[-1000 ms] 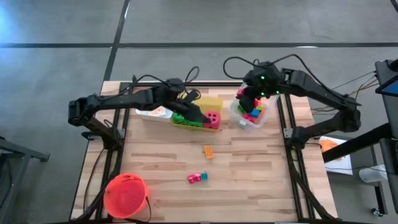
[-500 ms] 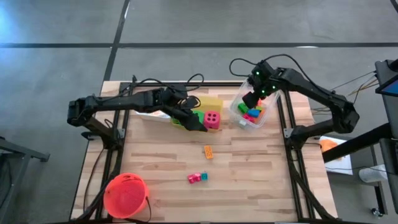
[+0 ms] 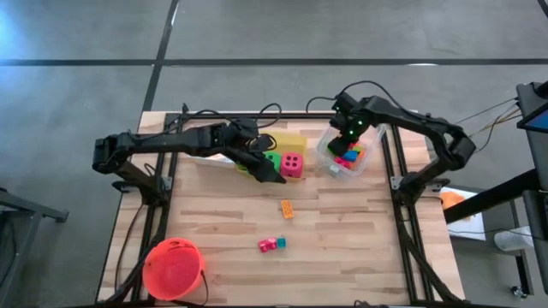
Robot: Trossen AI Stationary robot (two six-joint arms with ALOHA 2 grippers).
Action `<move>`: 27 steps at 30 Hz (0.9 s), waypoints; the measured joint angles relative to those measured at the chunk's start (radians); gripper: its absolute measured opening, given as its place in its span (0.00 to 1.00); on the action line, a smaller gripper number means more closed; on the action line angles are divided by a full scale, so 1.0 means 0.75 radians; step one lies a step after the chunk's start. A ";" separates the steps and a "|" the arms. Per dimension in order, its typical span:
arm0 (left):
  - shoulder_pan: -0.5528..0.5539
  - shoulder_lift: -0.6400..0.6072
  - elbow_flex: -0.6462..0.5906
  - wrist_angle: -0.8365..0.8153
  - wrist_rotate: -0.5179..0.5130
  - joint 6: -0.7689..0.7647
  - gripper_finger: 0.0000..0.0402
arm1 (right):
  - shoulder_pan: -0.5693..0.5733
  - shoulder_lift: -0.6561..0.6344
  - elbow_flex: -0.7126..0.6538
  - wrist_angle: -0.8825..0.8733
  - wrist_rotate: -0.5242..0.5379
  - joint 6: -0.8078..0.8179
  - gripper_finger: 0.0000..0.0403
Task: Pick & Place Toys
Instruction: Put the red game piece into the transparent bin
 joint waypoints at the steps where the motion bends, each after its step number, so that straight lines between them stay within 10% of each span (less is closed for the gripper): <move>1: -0.004 0.000 0.000 0.000 -0.001 0.000 0.87 | -0.001 0.009 -0.009 0.016 0.002 -0.006 0.33; 27: -0.021 0.000 -0.003 -0.001 -0.007 0.008 0.87 | -0.059 0.121 -0.212 0.223 0.001 0.082 0.33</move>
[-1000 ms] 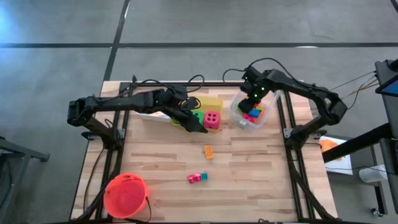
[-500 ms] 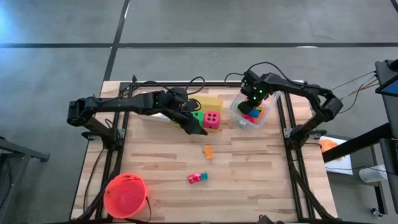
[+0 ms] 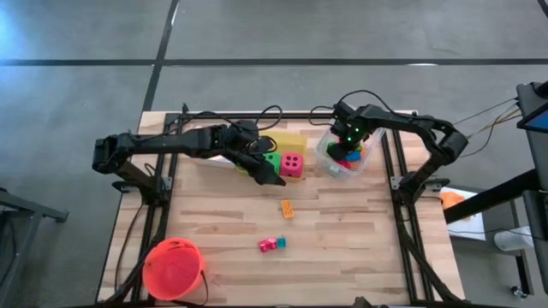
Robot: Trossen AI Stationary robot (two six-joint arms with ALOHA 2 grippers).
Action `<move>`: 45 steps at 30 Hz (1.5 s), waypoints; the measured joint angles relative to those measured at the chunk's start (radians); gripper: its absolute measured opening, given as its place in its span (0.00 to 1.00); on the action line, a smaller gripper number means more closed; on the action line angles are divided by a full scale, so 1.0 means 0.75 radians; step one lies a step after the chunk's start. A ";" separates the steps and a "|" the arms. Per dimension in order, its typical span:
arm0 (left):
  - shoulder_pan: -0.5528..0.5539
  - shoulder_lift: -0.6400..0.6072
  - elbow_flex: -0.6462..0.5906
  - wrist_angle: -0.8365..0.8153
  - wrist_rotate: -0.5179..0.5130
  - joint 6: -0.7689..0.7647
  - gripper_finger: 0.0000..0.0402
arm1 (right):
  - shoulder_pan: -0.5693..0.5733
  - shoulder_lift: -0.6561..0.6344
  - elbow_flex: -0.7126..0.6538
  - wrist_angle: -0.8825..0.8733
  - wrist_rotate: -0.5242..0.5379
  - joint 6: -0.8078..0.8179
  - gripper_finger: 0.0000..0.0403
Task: Pick & Place Toys
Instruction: Put the red game piece into the transparent bin, then put the yellow game piece into the transparent bin
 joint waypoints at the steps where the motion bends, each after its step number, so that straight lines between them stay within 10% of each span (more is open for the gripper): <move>1: 0.000 0.000 0.000 0.000 0.000 0.000 0.87 | 0.000 0.004 -0.001 0.000 0.000 0.000 0.33; 21: -0.001 0.000 0.000 0.000 0.000 0.000 0.87 | 0.000 -0.014 -0.001 0.004 -0.006 -0.029 0.52; 34: -0.003 0.001 0.000 -0.013 0.000 0.004 0.87 | 0.000 -0.022 -0.001 -0.032 -0.037 0.008 0.84; 45: -0.027 0.008 -0.012 -0.311 -0.192 -0.071 0.87 | 0.014 -0.298 -0.001 -0.107 -0.039 0.092 0.89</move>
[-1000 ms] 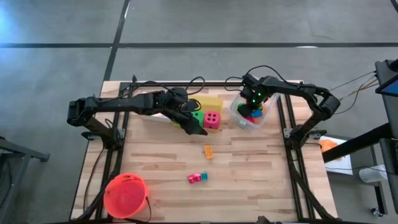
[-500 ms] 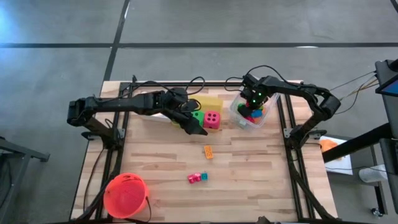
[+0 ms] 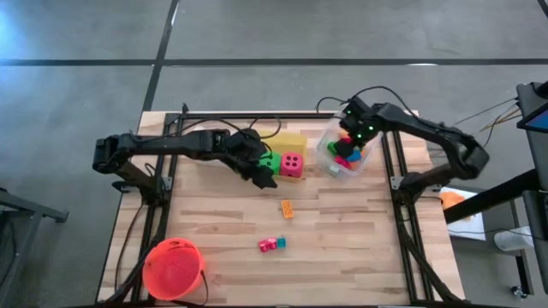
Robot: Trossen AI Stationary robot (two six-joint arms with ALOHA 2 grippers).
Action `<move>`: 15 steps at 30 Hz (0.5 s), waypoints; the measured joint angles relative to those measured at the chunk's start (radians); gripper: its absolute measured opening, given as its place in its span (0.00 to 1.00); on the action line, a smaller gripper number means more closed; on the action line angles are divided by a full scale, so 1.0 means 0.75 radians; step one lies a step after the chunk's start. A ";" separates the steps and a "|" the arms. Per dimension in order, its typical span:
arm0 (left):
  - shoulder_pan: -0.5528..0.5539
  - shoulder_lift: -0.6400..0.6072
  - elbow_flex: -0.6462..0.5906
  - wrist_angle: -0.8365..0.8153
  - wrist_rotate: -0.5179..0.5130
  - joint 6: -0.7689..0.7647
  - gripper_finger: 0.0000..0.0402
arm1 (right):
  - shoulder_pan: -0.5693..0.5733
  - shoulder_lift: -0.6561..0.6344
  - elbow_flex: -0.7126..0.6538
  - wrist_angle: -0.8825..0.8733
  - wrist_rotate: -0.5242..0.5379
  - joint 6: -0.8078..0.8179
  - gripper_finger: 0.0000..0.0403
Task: Pick & Place Toys
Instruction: Put the yellow game piece into the transparent bin
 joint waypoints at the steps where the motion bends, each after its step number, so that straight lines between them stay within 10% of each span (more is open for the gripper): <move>1: -0.006 0.000 -0.001 -0.004 -0.002 -0.003 0.87 | 0.008 -0.041 0.000 -0.004 0.000 0.014 0.89; 15: -0.030 -0.082 -0.003 -0.014 -0.001 0.168 0.87 | 0.489 -0.286 0.296 -0.134 0.137 0.483 0.89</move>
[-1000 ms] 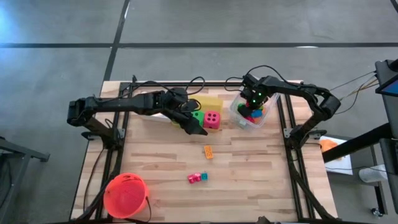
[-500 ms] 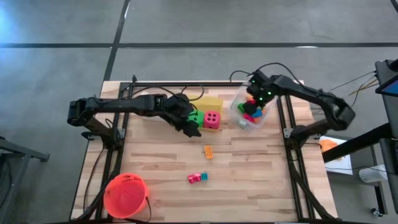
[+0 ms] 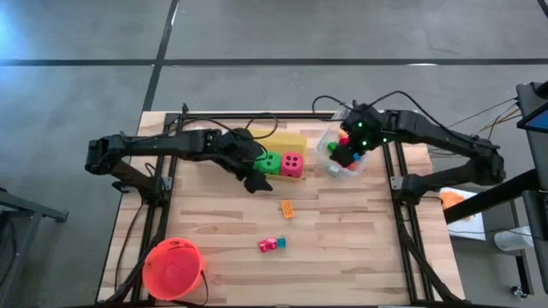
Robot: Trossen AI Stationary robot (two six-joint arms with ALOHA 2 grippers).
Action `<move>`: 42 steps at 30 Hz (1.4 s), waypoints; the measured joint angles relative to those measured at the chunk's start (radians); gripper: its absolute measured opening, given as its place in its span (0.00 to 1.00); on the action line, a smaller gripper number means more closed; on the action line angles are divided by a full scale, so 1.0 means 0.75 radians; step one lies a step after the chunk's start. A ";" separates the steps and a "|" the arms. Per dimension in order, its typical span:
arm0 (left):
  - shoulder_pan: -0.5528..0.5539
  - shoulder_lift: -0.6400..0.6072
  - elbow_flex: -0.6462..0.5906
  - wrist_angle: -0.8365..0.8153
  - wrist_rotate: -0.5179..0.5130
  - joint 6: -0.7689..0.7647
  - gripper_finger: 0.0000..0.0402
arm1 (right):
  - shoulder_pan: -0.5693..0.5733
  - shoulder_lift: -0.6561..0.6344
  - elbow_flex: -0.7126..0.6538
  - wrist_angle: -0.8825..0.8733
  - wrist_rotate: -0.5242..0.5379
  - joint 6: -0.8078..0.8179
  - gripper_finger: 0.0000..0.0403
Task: Pick & Place Toys
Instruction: Put the yellow game piece into the transparent bin
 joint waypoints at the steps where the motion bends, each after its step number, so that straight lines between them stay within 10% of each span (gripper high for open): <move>1: -0.003 -0.020 0.000 -0.002 -0.001 0.037 0.87 | 0.052 0.017 0.036 -0.009 0.039 0.041 0.89; 16: -0.150 -0.557 -0.490 0.300 -0.071 0.213 0.87 | 0.581 0.619 0.490 -0.105 0.251 0.530 0.89; 42: -0.160 -0.748 -0.698 0.417 -0.080 0.151 0.87 | 0.635 1.256 0.684 -0.050 0.203 0.548 0.89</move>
